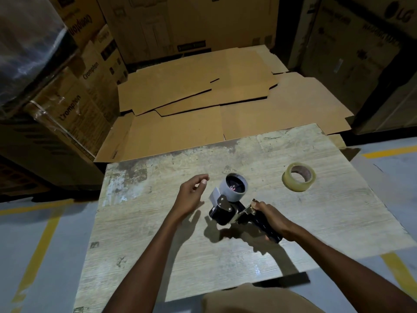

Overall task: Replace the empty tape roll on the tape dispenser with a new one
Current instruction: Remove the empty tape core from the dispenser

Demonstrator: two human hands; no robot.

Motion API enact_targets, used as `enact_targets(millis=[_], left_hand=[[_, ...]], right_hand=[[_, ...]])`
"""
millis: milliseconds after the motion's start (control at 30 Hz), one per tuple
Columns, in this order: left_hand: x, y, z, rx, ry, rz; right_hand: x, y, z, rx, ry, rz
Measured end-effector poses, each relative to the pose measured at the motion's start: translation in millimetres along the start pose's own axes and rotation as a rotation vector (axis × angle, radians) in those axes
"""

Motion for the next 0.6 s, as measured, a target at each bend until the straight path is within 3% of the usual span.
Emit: enact_targets(millis=[233, 600], left_hand=[[26, -8, 39, -0.06, -0.038, -0.304], [22, -4, 22, -0.077, -0.056, -0.27]], right_hand=[[-8, 6, -5, -0.132, -0.047, -0.116], [-9, 11, -8, -0.19, -0.144, 0.07]])
Point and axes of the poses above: each hand's wrist, its own y-axis towards the middle knuckle, its own x-axis out of the palm, z = x × y, the point moved 6 cm from there along y, towards the middle knuckle, and after that the axes turned 12 degrees about -x, right-handed, at the moved point
